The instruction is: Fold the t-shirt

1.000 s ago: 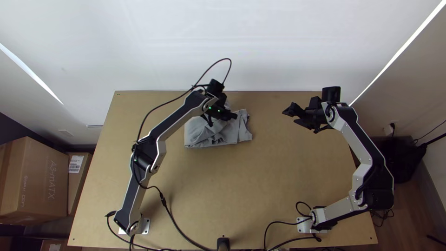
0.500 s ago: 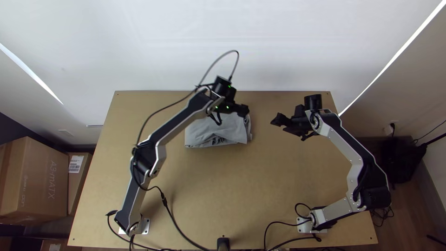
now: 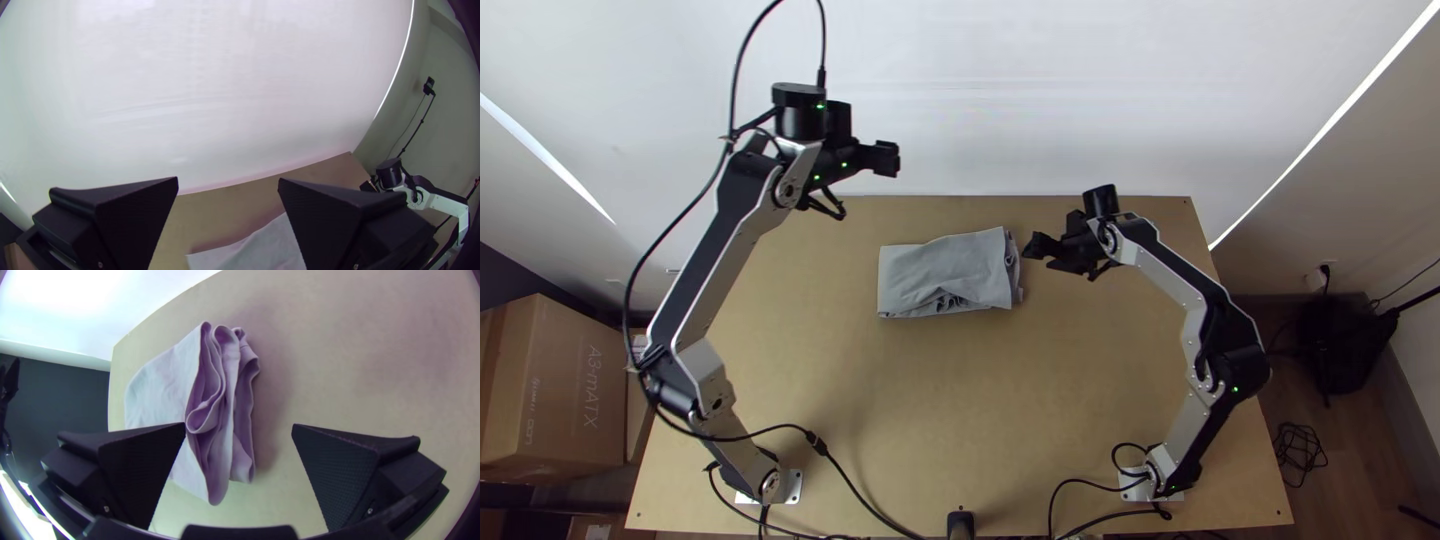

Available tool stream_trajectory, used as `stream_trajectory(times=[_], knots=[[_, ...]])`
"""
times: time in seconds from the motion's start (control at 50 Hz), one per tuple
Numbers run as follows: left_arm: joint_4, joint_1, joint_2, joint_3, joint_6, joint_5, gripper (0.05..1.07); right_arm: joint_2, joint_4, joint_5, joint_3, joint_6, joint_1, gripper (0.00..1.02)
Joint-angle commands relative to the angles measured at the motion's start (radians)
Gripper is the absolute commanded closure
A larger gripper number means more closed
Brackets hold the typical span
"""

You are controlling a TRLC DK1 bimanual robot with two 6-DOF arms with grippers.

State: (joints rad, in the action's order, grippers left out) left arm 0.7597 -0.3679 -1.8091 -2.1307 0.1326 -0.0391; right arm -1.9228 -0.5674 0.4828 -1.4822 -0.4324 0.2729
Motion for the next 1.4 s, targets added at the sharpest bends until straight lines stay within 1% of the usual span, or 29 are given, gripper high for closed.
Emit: stream_trajectory(times=[0.0,0.12,0.32,0.5,0.6,0.64,0.68,0.7,0.8,0.82,0.84,0.94,1.02,1.18,1.38], knots=[[-0.028,0.037,0.108,0.117,-0.030,-0.019,0.09,-0.070,0.003,0.016,-0.066,0.018,0.035,0.04],[-0.117,0.070,0.231,0.284,-0.022,-0.033,0.09,-0.119,0.003,0.027,-0.115,0.020,0.074,0.04],[-0.206,0.129,0.416,0.557,0.010,-0.033,0.09,-0.197,0.003,0.033,-0.170,0.018,0.114,0.05],[-0.330,0.218,0.580,0.796,0.027,-0.030,0.09,-0.274,0.001,0.033,-0.227,0.023,0.135,0.05],[-0.349,0.284,0.636,0.870,0.027,-0.008,0.09,-0.315,0.001,0.033,-0.259,0.023,0.138,0.05],[-0.349,0.304,0.653,0.885,0.022,-0.005,0.09,-0.329,-0.005,0.033,-0.274,0.021,0.138,0.12],[-0.349,0.331,0.665,0.900,0.021,0.010,0.09,-0.343,-0.006,0.033,-0.283,0.021,0.138,0.25],[-0.347,0.345,0.669,0.907,0.021,0.018,0.09,-0.349,-0.006,0.033,-0.288,0.023,0.138,0.34],[-0.346,0.383,0.689,0.936,0.015,0.025,0.09,-0.361,-0.008,0.033,-0.293,0.034,0.129,0.93],[-0.346,0.391,0.691,0.939,0.013,0.030,0.09,-0.364,-0.009,0.033,-0.293,0.034,0.124,1.01],[-0.346,0.400,0.691,0.943,0.013,0.034,0.09,-0.364,-0.011,0.033,-0.290,0.035,0.120,1.00],[-0.347,0.425,0.694,0.962,0.012,0.039,0.09,-0.363,-0.012,0.033,-0.271,0.049,0.088,1.00],[-0.364,0.451,0.692,0.988,0.010,0.047,0.09,-0.358,-0.008,0.033,-0.257,0.049,0.043,1.00],[-0.419,0.486,0.695,1.045,0.010,0.064,0.09,-0.329,0.001,0.033,-0.220,0.046,-0.092,1.00],[-0.450,0.504,0.689,1.081,0.010,0.071,0.09,-0.298,0.006,0.031,-0.184,0.064,-0.294,1.00]])
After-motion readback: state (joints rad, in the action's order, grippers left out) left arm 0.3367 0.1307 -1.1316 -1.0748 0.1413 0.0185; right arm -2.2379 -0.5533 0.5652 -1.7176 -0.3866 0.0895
